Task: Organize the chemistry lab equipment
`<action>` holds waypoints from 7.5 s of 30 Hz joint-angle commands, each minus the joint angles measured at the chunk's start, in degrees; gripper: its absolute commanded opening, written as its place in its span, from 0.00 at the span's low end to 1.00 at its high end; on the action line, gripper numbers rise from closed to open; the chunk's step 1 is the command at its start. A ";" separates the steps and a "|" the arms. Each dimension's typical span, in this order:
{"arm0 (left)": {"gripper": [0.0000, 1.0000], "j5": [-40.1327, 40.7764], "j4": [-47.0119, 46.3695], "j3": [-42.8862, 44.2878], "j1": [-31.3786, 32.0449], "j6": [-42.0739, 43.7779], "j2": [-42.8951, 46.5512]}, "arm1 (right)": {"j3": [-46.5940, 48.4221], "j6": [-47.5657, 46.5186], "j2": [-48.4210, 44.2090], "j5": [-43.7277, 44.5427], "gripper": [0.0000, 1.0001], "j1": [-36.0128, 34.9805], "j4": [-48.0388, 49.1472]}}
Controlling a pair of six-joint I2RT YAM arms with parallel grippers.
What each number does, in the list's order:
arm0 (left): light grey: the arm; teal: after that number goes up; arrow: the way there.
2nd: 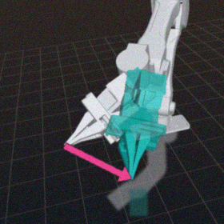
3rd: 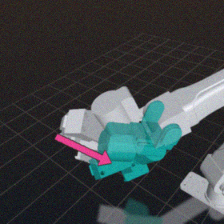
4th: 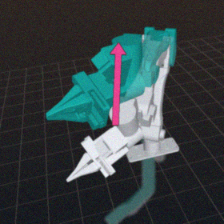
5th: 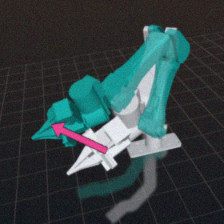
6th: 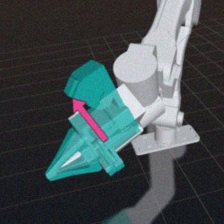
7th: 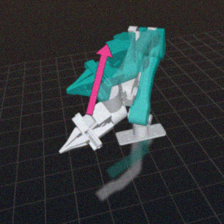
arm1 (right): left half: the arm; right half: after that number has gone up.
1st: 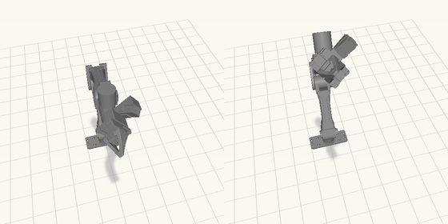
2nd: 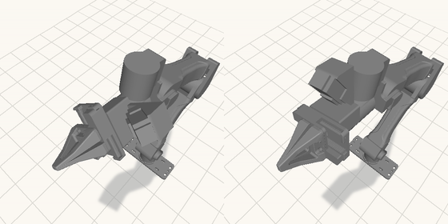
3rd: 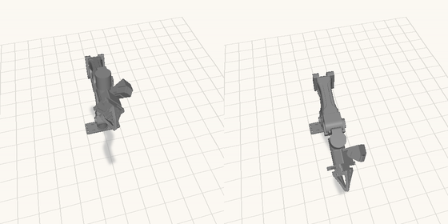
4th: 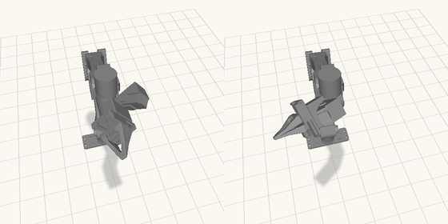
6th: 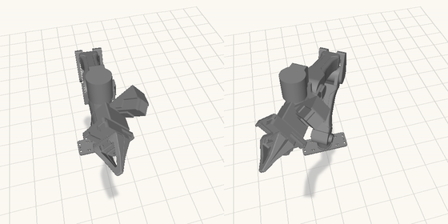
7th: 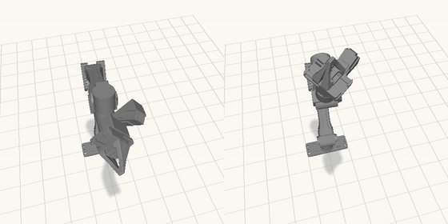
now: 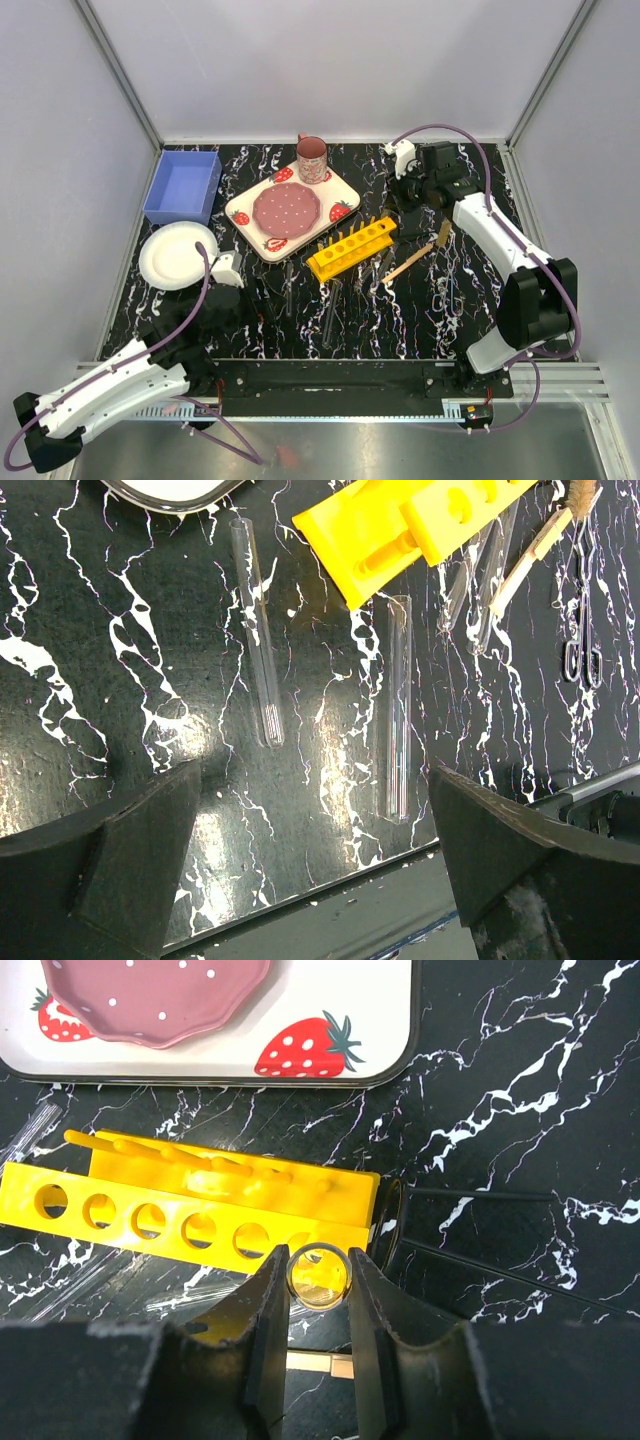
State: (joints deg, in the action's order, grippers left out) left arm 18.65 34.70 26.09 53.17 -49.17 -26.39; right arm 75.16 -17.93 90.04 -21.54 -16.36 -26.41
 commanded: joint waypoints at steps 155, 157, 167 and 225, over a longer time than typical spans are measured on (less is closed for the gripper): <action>0.11 -3.80 -30.10 12.06 18.11 15.15 -36.28 | -11.12 -26.36 -24.06 -44.38 1.00 14.80 -41.04; 0.11 -4.07 -31.53 12.14 18.11 16.64 -34.18 | -8.55 -23.92 -21.94 -43.94 1.00 10.93 -43.54; 0.11 -3.54 -32.41 17.86 19.25 20.34 -34.16 | -0.37 2.72 -13.58 -43.58 1.00 2.12 -33.09; 0.80 7.44 -33.56 16.11 19.43 18.67 -31.71 | 13.95 5.11 -3.12 -28.50 0.17 -8.69 -33.27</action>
State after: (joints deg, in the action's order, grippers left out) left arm 21.37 3.14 44.23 72.71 -29.56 -63.33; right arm 82.98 -11.03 86.83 -56.16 -24.67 -59.77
